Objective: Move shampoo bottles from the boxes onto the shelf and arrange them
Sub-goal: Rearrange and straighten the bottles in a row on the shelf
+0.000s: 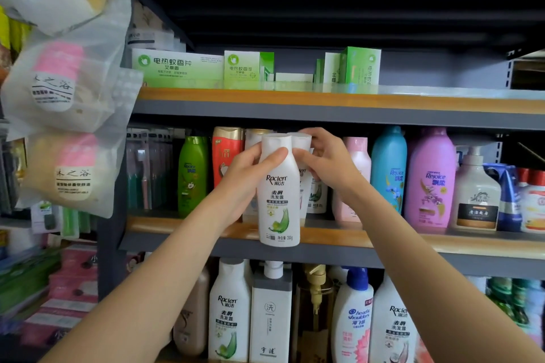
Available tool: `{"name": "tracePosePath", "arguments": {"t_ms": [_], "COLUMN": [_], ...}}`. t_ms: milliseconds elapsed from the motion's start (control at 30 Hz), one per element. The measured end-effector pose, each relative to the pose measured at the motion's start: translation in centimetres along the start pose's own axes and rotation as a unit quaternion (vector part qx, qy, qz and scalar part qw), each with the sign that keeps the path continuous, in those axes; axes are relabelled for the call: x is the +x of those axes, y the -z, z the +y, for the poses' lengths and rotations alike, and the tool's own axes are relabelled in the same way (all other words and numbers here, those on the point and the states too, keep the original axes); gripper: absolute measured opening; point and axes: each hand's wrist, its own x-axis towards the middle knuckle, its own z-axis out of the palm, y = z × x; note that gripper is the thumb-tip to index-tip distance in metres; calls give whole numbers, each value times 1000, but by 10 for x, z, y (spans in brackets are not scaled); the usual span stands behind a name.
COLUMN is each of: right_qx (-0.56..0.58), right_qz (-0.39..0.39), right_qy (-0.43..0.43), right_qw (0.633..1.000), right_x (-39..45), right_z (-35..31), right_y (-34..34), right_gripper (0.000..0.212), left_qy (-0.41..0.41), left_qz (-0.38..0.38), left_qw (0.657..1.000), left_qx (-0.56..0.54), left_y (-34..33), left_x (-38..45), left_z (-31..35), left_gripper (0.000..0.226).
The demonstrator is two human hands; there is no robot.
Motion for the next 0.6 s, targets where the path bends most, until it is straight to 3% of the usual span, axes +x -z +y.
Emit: {"name": "tracePosePath", "arguments": {"t_ms": [300, 467, 600], "right_qx": [4, -12, 47], "right_qz": [13, -4, 55], "right_qy": [-129, -129, -142], "right_qw": [992, 992, 987], "right_x": [30, 27, 30], "right_z": [13, 11, 14], "right_y": [-20, -16, -2], "right_gripper": [45, 19, 27], "left_qy": [9, 2, 1], "left_qz": [47, 84, 87], "left_qw": [999, 996, 996], "left_qx": [16, 15, 17], "left_y": [7, 3, 0], "left_x": [5, 10, 14], "left_z": [0, -1, -1], "left_gripper": [22, 16, 20]}}
